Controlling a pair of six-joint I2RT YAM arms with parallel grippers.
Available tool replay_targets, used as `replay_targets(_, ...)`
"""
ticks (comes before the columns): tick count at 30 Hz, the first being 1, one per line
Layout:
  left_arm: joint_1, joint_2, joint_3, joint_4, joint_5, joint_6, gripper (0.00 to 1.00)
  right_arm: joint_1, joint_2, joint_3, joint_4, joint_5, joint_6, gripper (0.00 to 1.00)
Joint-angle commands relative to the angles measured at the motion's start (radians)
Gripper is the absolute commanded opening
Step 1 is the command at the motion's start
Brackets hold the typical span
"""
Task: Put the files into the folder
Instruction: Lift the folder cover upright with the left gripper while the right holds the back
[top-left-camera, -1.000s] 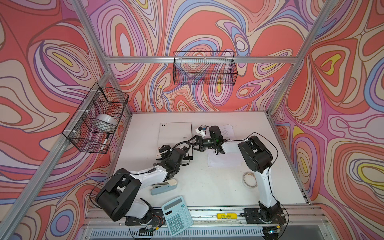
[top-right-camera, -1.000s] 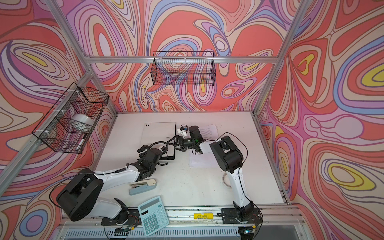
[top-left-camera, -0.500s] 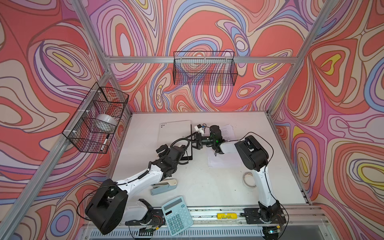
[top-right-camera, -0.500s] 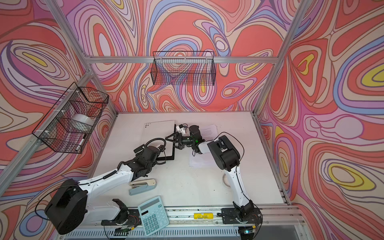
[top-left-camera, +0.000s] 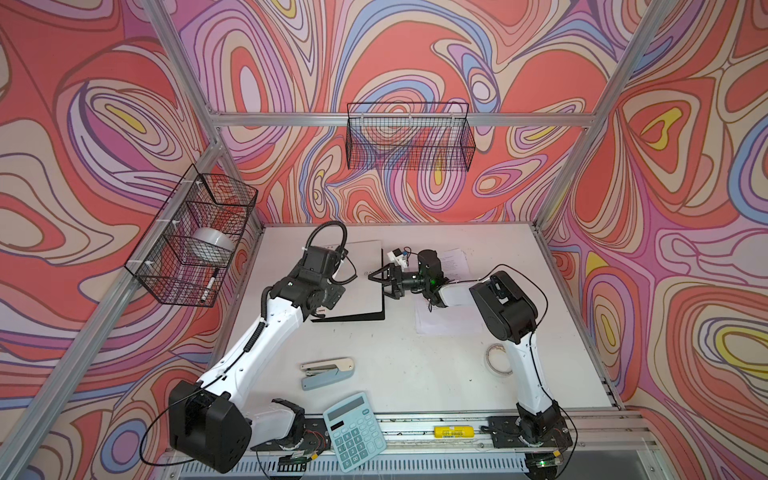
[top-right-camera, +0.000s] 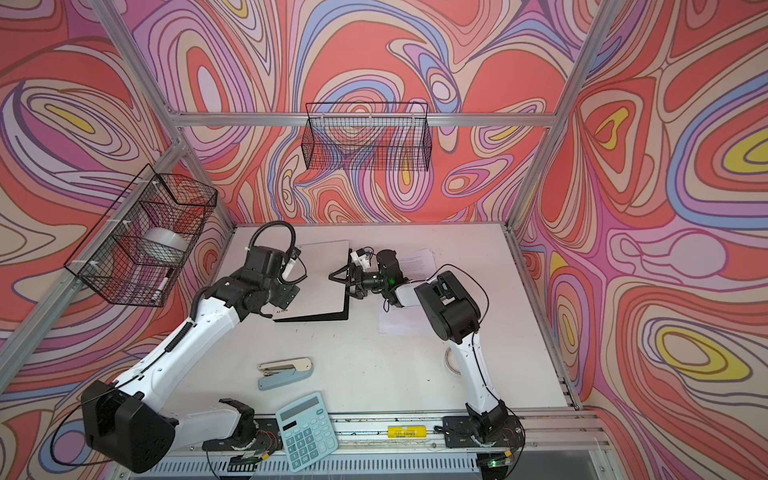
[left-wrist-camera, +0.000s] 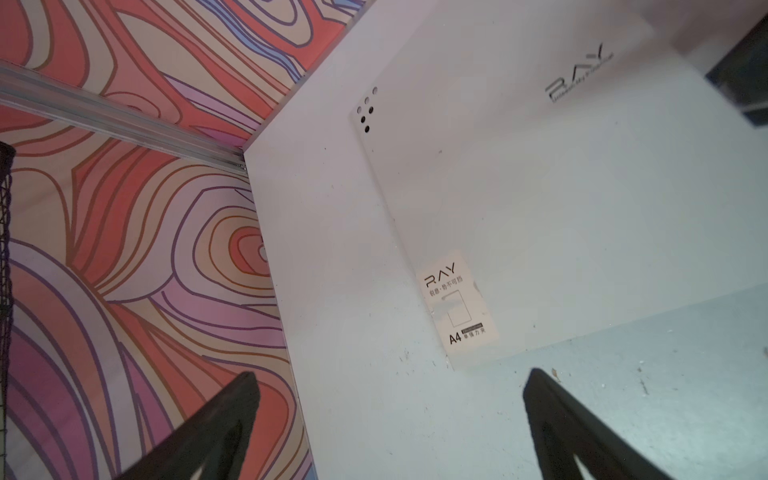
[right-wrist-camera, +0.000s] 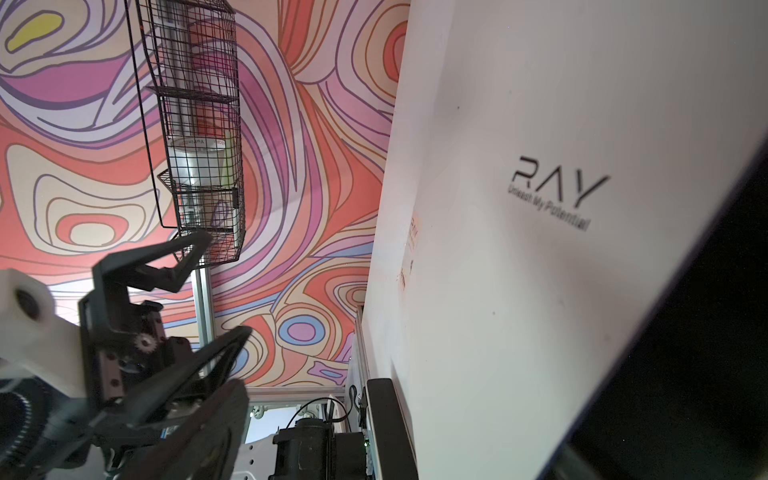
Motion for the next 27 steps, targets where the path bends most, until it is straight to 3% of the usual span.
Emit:
replay_targets(1, 0.027, 0.116, 0.185, -0.149, 0.142, -0.153, 1.00, 0.030, -0.069, 0.045, -0.028, 0.024, -0.016, 0.98)
replay_targets(6, 0.060, 0.325, 0.477, -0.252, 0.345, -0.303, 1.00, 0.070, -0.108, 0.074, -0.079, 0.088, -0.062, 0.98)
replay_targets(12, 0.077, 0.548, 0.729, -0.352, 0.412, -0.426, 1.00, 0.104, -0.140, 0.097, -0.082, 0.172, -0.076, 0.98)
replay_targets(19, 0.095, 0.654, 0.817, -0.376, 0.471, -0.471, 1.00, 0.131, -0.119, 0.147, -0.034, 0.219, -0.047, 0.99)
replay_targets(27, 0.094, 0.728, 0.859, -0.408, 0.402, -0.498, 1.00, 0.145, -0.053, 0.211, 0.086, 0.228, 0.040, 0.99)
